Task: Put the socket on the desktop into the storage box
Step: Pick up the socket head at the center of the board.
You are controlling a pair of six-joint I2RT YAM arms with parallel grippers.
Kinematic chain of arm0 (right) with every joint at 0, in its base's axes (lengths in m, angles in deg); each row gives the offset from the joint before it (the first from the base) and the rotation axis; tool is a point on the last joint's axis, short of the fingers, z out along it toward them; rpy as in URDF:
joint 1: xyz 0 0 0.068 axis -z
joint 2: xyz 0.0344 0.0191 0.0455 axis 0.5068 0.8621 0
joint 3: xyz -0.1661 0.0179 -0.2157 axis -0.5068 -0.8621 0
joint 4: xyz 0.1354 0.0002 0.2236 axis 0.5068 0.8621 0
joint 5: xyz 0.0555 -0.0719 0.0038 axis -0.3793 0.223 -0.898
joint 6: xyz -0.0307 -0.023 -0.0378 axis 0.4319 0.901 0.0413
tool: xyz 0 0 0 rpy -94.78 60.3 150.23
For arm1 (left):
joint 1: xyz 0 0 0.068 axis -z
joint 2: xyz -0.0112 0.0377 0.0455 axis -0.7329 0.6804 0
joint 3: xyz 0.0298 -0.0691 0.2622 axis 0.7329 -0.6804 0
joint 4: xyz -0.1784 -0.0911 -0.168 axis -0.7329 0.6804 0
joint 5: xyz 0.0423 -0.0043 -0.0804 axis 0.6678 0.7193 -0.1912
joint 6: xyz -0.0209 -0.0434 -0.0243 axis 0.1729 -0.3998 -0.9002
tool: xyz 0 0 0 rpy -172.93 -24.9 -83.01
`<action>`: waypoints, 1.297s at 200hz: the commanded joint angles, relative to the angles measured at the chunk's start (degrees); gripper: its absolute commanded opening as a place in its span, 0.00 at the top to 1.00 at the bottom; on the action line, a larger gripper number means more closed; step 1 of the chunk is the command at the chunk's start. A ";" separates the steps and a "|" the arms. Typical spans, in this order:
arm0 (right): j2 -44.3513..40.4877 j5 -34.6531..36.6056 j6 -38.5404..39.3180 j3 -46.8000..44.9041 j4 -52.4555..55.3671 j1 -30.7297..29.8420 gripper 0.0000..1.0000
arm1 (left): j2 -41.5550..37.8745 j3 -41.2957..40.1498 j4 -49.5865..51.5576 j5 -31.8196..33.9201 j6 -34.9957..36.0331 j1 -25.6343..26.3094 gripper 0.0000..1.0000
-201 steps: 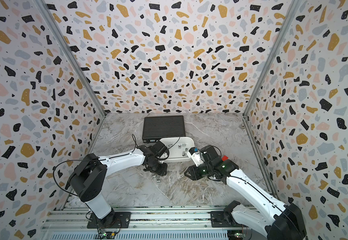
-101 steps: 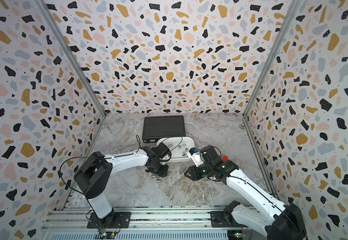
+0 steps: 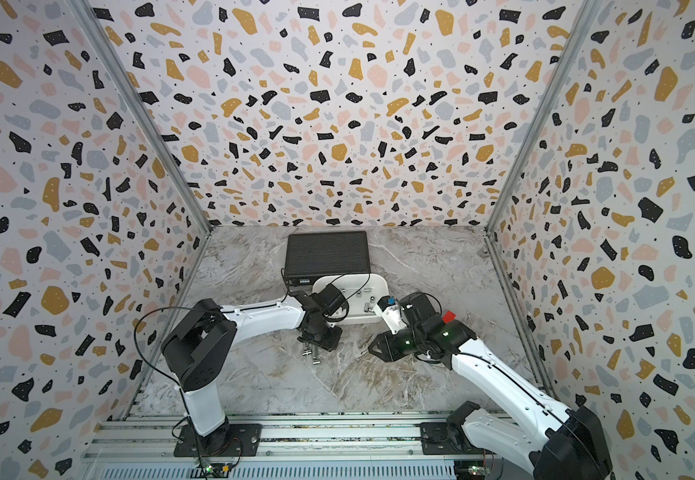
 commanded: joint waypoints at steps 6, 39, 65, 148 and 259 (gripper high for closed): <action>-1.44 -0.27 -0.34 -0.18 -0.62 -0.27 0.62 | 1.70 1.79 0.35 1.44 -0.62 0.51 0.63; -1.61 -0.15 -0.29 -0.13 -0.57 -0.27 0.62 | 2.52 2.61 0.34 1.63 -0.91 0.71 0.65; -1.65 0.10 -0.25 -0.17 -0.57 -0.26 0.62 | 3.05 2.79 0.53 1.74 -0.79 0.88 0.74; -1.72 0.62 -0.27 0.05 -0.44 -0.31 0.62 | 2.60 2.24 0.66 1.90 -1.13 1.15 0.90; 0.03 4.05 -3.40 3.00 -0.57 1.29 0.62 | -4.76 7.00 3.42 2.40 -1.53 1.00 0.92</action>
